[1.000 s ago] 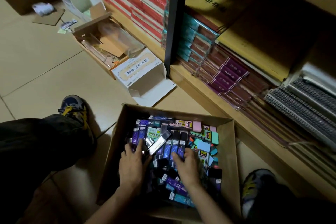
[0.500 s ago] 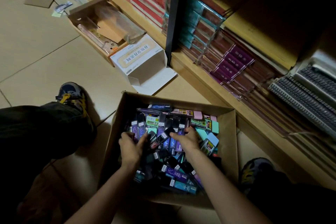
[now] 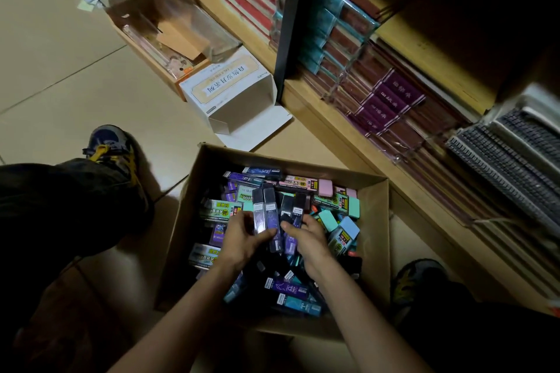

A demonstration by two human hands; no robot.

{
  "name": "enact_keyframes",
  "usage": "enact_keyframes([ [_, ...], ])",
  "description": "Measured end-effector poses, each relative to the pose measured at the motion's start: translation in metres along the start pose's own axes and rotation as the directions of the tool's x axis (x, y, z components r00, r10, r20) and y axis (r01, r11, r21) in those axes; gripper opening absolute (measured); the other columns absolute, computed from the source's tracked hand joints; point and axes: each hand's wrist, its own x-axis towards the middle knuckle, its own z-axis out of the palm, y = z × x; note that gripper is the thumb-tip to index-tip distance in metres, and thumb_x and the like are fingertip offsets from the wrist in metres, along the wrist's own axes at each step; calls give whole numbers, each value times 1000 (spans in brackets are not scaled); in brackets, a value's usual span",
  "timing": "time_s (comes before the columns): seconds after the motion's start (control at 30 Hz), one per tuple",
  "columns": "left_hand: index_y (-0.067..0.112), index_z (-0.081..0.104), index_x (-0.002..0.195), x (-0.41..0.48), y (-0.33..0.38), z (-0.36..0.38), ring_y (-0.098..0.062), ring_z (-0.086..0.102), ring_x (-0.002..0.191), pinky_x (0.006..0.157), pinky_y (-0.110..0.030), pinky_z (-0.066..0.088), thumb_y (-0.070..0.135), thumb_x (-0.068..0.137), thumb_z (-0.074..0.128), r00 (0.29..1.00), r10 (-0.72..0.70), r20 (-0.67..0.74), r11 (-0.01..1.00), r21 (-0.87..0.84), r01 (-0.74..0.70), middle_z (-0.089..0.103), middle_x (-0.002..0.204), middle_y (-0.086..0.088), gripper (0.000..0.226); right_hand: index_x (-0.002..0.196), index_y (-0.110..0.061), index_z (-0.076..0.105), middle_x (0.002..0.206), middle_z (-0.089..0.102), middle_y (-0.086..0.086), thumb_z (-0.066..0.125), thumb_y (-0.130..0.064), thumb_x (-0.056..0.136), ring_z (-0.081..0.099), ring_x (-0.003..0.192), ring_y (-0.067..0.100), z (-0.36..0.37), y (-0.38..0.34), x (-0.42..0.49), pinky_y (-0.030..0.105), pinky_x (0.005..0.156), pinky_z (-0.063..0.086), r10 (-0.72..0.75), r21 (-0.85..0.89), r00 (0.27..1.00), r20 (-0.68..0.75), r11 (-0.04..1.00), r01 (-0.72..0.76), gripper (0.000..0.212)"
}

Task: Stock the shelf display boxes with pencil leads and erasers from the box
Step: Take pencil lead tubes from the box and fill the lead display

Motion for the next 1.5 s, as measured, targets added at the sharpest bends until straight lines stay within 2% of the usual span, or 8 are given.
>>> enact_keyframes([
  [0.13,4,52,103,0,4,-1,-12,65,74,58,-15,52,4,71,81,996,-20,84,998,-65,26,67,89,-7,44,145,-12,29,147,38,15,66,-13,87,46,128,28,-2,6,-6,43,106,40,17,110,999,38,994,-21,69],
  [0.23,4,48,110,-2,7,-2,-18,67,74,56,-22,53,4,74,78,983,-109,145,982,-141,129,67,93,-11,47,145,-12,30,147,37,13,64,-11,88,50,118,21,-4,11,-6,30,88,48,-3,181,999,53,984,-7,66],
  [0.4,5,51,107,-4,9,-1,-23,67,78,64,-29,56,6,79,73,959,-159,236,954,-212,210,67,96,-15,36,132,-11,46,105,65,-2,58,-8,91,64,90,12,0,13,-10,27,71,54,-3,250,996,86,968,-18,42],
  [0.57,7,54,114,-7,7,-3,-25,67,89,75,-35,55,9,84,68,948,-136,287,930,-293,222,67,104,-16,33,121,-19,51,95,68,-11,56,-8,92,65,83,2,0,10,-15,20,72,52,-27,260,991,129,965,-8,32],
  [0.77,12,47,123,-7,18,5,-20,65,104,89,-31,54,8,88,63,945,-65,322,939,-301,168,66,115,-10,38,142,-8,37,145,42,8,61,-11,89,40,132,23,3,2,-16,43,113,30,-20,350,997,71,937,-6,59],
  [1.03,-7,58,114,-11,46,3,-25,67,85,76,-26,57,-6,82,63,940,-12,340,917,-371,145,68,101,-20,32,123,-8,52,105,68,10,59,-11,90,65,92,21,-5,-27,-33,38,80,53,-33,473,995,95,881,-16,34],
  [1.27,-2,55,117,-29,96,6,-36,66,94,87,-48,53,0,74,74,963,132,233,922,-385,-34,67,107,-24,47,109,-5,62,108,68,17,50,-4,92,63,103,28,-23,-72,-67,45,93,48,-201,543,969,145,835,92,20],
  [1.5,-2,55,117,-77,171,2,-26,67,85,79,-35,56,5,76,66,835,404,373,853,-484,-197,67,100,-17,43,102,-4,67,87,74,12,59,-5,88,72,78,23,-39,-134,-133,29,59,56,-417,477,908,32,805,352,16],
])
